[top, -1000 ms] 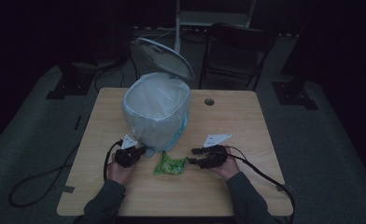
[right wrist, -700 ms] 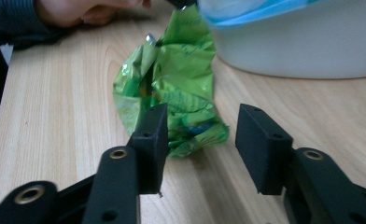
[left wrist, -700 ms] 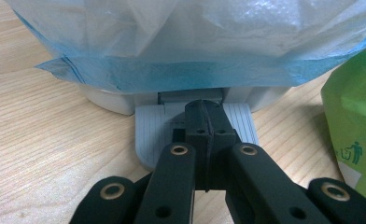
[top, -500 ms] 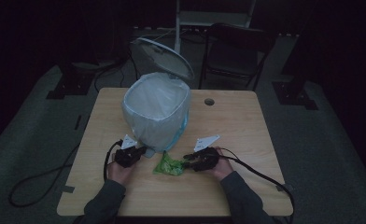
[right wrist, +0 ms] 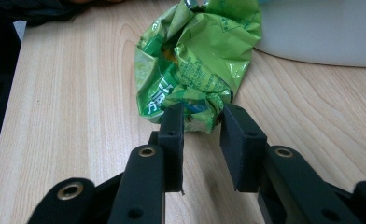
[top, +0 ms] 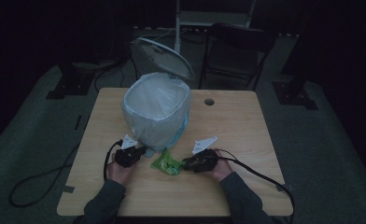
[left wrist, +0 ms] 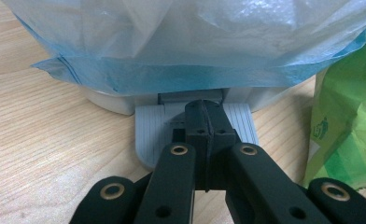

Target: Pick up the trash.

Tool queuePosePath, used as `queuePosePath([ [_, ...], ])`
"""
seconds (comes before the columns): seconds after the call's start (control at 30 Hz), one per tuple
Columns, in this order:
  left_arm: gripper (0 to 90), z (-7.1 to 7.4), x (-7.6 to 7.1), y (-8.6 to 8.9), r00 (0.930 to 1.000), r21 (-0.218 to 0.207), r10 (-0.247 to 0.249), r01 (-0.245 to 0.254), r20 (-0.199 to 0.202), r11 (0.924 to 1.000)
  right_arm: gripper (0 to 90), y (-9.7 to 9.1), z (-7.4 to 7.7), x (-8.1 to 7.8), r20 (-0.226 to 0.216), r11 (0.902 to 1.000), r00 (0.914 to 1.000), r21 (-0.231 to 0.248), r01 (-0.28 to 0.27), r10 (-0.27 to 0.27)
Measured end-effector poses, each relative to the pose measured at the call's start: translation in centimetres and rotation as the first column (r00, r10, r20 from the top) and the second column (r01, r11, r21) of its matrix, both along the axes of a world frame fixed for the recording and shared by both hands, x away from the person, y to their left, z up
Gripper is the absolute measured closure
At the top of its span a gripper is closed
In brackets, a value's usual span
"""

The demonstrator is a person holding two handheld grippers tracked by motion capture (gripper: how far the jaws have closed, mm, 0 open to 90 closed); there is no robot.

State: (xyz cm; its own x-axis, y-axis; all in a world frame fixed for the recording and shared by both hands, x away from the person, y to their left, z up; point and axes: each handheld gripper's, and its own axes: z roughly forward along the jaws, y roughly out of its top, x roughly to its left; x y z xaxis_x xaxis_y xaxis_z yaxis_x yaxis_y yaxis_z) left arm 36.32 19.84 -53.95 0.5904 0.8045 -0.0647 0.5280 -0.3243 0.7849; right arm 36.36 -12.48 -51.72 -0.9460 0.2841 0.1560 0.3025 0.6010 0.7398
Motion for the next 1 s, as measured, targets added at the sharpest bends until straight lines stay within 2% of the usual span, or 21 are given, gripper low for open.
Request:
queuePosePath([
  [0.23, 90.0, 0.0, 0.0, 0.0, 1.0000, 0.000, 0.000, 0.000, 0.000, 1.0000, 76.5, 0.0, 0.1, -0.1, 0.005, 0.9999, 1.0000, 0.010, -0.004, 0.004],
  [0.37, 90.0, 0.0, 0.0, 0.0, 1.0000, 0.000, 0.000, 0.000, 0.000, 1.0000, 78.9, 0.0, 0.1, -0.2, 0.023, 0.9999, 0.9997, 0.009, -0.006, 0.006],
  [0.47, 90.0, 0.0, 0.0, 0.0, 1.0000, -0.001, 0.000, 0.000, 0.000, 1.0000, 85.5, 0.0, 0.3, -0.3, 0.032, 0.9999, 0.9995, 0.014, -0.004, 0.004],
  [0.7, 90.0, 0.0, 0.0, 0.0, 1.0000, -0.001, 0.000, 0.000, -0.001, 1.0000, 86.8, -0.1, 0.5, -0.4, 0.042, 0.9999, 0.9990, 0.009, -0.014, 0.014],
  [0.87, 90.0, 0.0, 0.0, 0.0, 1.0000, -0.002, -0.001, 0.001, -0.001, 1.0000, 87.4, -0.3, 0.7, -0.8, 0.048, 0.9992, 0.9982, -0.013, -0.037, 0.038],
  [1.0, 90.0, 0.0, 0.0, 0.0, 1.0000, -0.003, -0.001, 0.001, -0.001, 1.0000, 87.5, -1.4, 1.0, -1.3, 0.053, 0.9994, 0.9982, -0.020, -0.028, 0.029],
])
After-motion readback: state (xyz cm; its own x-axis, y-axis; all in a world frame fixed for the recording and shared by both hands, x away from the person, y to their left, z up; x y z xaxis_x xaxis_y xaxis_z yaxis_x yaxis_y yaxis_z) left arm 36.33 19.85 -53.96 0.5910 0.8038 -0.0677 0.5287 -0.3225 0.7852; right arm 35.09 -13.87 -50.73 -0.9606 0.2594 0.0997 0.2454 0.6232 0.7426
